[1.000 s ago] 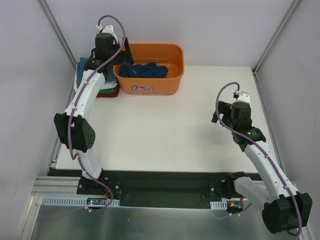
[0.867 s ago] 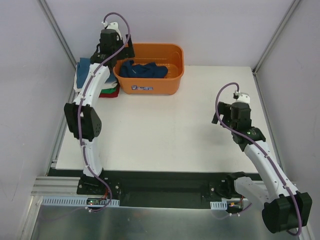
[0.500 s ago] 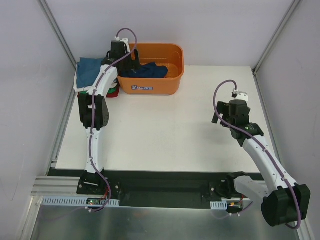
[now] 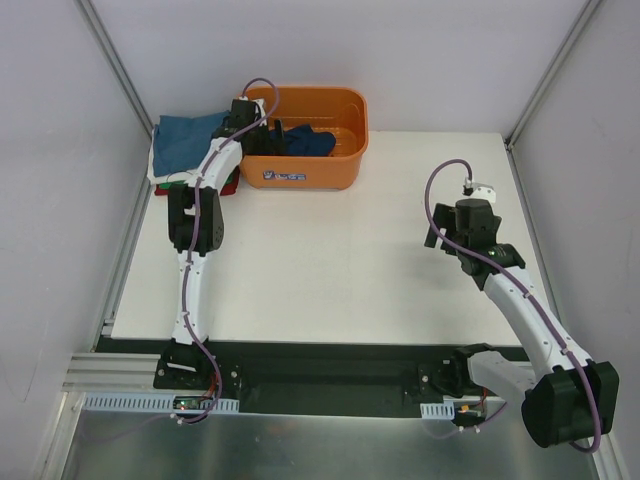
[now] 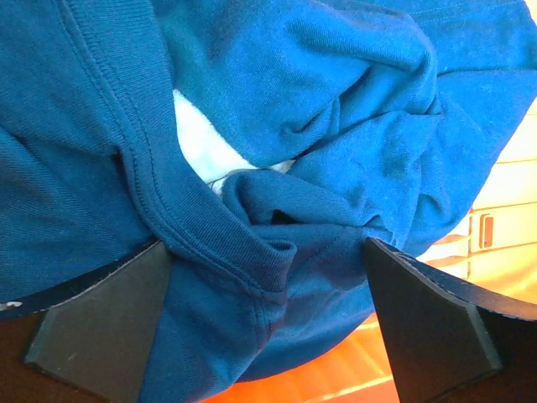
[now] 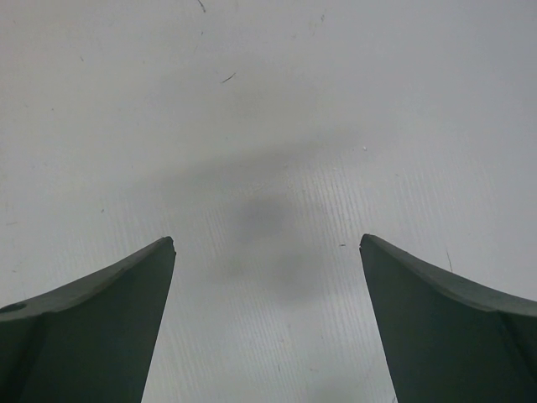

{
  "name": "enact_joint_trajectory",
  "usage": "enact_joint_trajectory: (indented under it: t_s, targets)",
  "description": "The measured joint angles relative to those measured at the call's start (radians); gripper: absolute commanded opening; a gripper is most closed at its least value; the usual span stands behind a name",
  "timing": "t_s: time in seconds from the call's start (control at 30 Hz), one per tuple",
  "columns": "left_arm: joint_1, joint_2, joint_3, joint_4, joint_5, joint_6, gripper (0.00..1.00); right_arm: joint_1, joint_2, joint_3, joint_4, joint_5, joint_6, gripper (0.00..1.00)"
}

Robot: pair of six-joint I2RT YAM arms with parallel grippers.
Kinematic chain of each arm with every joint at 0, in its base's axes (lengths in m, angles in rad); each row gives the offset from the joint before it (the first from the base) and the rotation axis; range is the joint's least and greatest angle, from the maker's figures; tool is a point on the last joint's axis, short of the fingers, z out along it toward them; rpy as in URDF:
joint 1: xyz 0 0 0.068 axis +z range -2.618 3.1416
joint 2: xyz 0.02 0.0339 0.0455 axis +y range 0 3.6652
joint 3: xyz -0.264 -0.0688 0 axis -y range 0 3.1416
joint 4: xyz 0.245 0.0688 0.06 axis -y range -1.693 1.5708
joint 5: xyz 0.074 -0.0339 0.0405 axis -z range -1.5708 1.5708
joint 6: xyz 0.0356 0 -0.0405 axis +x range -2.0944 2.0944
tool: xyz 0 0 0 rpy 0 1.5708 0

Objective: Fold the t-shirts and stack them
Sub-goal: Grab crumpled tshirt from bin with the left arm

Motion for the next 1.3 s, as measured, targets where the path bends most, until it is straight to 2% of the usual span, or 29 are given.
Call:
enact_joint_trajectory:
  t_s: [0.13, 0.17, 0.23, 0.3, 0.33, 0.7, 0.83, 1.1, 1.3]
  targets:
    - [0.0, 0.008, 0.015, -0.011, 0.0, -0.006, 0.8, 0.0, 0.0, 0.002, -0.006, 0.016, 0.0, 0.97]
    - [0.0, 0.011, 0.019, -0.012, 0.0, -0.008, 0.67, 0.0, 0.0, 0.002, -0.008, 0.02, 0.0, 0.97]
    - [0.001, 0.016, 0.022, -0.014, 0.0, -0.014, 0.55, 0.0, 0.0, 0.002, -0.012, 0.027, -0.002, 0.97]
    - [0.001, 0.026, 0.029, -0.025, 0.0, -0.013, 0.1, 0.0, 0.0, 0.002, -0.018, 0.035, -0.006, 0.97]
    - [0.001, 0.031, 0.035, -0.03, 0.003, -0.022, 0.0, 0.0, 0.0, 0.002, -0.021, 0.04, -0.007, 0.97]
    - [0.001, 0.03, 0.123, -0.079, 0.071, -0.006, 0.0, 0.0, -0.032, 0.008, -0.034, 0.055, -0.016, 0.97]
    - [0.0, -0.051, 0.122, -0.07, 0.136, -0.005, 0.0, 0.0, -0.063, 0.008, -0.034, 0.06, -0.017, 0.97]
    - [0.0, -0.321, 0.103, 0.041, 0.217, 0.001, 0.0, 0.0, -0.116, 0.008, -0.033, 0.071, -0.017, 0.97]
    - [-0.008, -0.399, 0.098, 0.088, 0.281, 0.004, 0.0, 0.0, -0.12, 0.008, -0.033, 0.071, -0.018, 0.97]
